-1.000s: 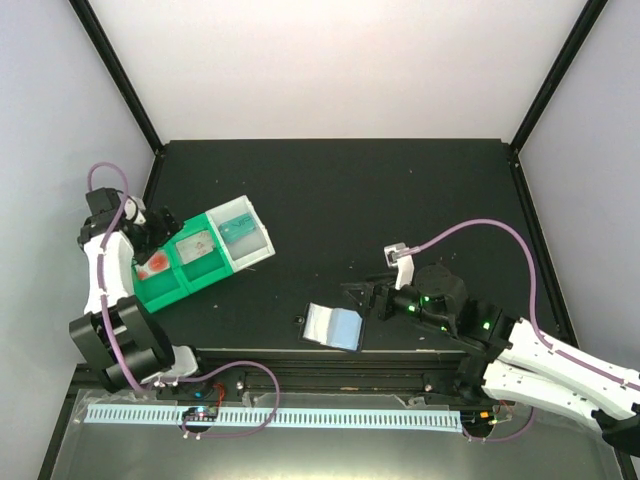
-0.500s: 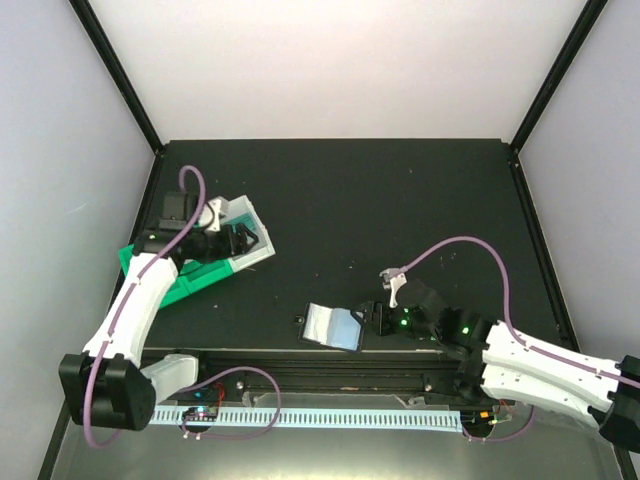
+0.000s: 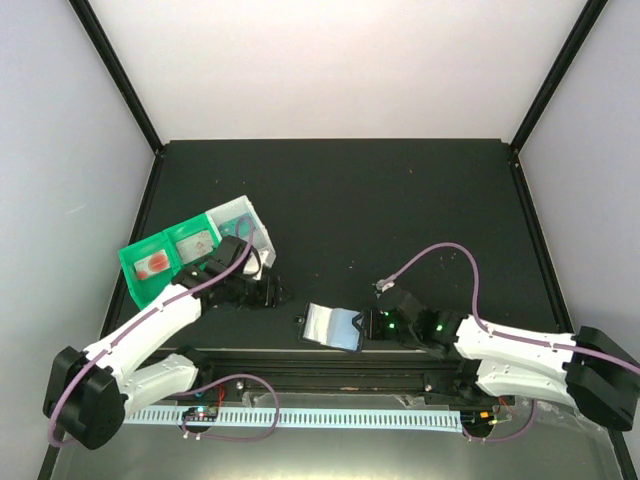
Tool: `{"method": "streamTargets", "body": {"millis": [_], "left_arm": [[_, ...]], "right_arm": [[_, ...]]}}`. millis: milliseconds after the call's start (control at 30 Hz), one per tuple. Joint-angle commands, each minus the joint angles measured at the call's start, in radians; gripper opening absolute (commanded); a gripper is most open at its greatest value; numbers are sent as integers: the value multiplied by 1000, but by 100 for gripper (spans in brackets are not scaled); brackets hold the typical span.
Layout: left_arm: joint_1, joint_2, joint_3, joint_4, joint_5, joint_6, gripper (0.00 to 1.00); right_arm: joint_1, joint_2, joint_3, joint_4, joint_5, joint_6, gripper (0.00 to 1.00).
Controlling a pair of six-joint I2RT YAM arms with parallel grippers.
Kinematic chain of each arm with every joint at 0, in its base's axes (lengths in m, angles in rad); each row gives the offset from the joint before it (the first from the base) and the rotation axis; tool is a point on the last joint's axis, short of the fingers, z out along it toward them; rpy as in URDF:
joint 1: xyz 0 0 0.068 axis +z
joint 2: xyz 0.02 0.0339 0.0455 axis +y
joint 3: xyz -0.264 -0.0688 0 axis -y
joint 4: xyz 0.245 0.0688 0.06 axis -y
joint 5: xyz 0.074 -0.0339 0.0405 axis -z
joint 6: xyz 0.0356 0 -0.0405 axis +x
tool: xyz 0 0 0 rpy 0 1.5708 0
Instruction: Take the credit cards out of the card holder
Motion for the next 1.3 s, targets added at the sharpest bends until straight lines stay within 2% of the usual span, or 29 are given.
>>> {"method": "streamTargets", "body": {"millis": [0, 300, 533, 567, 633, 700, 800, 867, 1000, 1267], "left_arm": [[-90, -21, -60, 104, -21, -83, 63], [-161, 15, -223, 292, 21, -154, 63], [-199, 123, -246, 389, 39, -168, 61], [-201, 143, -249, 404, 39, -172, 58], [-211, 179, -253, 437, 42, -180, 46], [-219, 211, -255, 470, 44, -189, 33], [-225, 248, -240, 496, 43, -191, 16], [-225, 255, -225, 504, 23, -193, 9], [-224, 333, -175, 511, -1, -191, 2], [-222, 430, -77, 493, -52, -202, 1]], "right_arm": [[-2, 64, 4, 80, 10, 24, 40], [-2, 136, -14, 150, 25, 32, 40], [-2, 221, 1, 204, 18, 25, 39], [-2, 234, 6, 211, 15, 24, 39], [-3, 264, 25, 218, 12, 18, 38], [-2, 296, 48, 231, 12, 2, 33], [-2, 336, 92, 249, 29, -36, 12], [-2, 361, 125, 250, 59, -72, 3], [-10, 406, 211, 244, 77, -136, 1], [-66, 433, 294, 223, 112, -209, 1]]}}
